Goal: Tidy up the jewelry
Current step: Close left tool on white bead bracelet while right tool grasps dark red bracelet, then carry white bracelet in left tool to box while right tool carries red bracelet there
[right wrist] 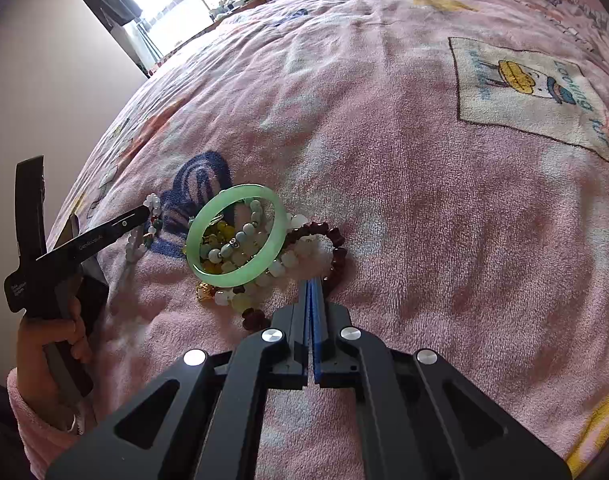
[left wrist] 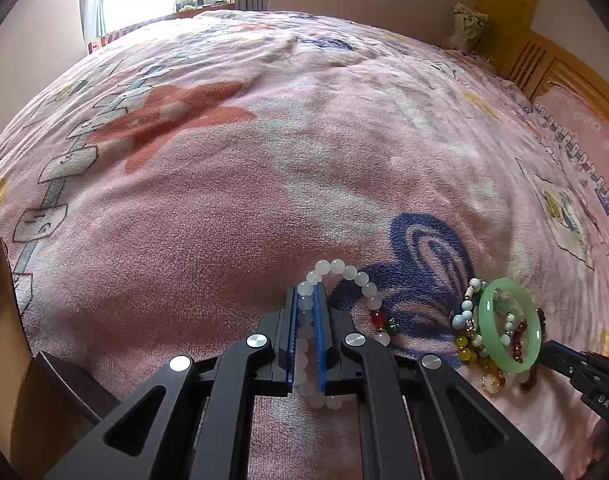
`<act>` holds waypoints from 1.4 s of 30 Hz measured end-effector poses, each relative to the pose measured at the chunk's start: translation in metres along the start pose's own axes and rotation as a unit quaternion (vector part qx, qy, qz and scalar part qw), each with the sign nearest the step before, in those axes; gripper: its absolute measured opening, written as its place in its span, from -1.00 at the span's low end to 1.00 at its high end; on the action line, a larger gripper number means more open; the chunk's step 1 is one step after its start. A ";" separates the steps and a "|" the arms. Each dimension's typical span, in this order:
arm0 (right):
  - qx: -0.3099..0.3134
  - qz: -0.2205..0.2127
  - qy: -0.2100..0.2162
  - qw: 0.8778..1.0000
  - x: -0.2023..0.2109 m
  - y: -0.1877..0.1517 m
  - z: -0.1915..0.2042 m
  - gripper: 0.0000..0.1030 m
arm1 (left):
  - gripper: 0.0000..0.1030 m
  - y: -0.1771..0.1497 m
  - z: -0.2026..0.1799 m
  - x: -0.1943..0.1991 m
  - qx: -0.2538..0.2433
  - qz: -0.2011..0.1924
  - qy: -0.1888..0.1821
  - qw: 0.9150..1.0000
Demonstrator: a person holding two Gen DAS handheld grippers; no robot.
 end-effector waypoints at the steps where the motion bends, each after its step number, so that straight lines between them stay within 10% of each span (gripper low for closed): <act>1: -0.001 -0.002 0.003 1.000 0.002 0.001 0.000 -0.96 | -0.83 0.001 -0.002 0.001 -0.002 -0.001 -0.002 1.000; 13: -0.013 -0.019 0.015 1.000 0.027 0.014 0.005 -0.96 | -0.83 0.011 -0.030 0.042 -0.044 -0.045 -0.012 0.998; 20: -0.057 0.012 -0.002 0.998 -0.003 0.001 -0.015 -0.54 | -0.83 0.013 -0.026 0.044 -0.038 -0.047 -0.011 0.998; 42: -0.013 -0.076 0.020 0.997 0.053 0.037 0.021 -0.83 | -0.83 0.015 -0.027 0.099 -0.051 -0.082 -0.004 0.995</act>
Point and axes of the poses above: each gripper's, at about its wrist camera, not at the fingertips, and x roughly against the way its jaws point, z to its left, y to its top, the point moved 10 cm from there along -x, roughly the way its jaws point, and after that the axes turned 1 degree about z, right-handed, at the moved point
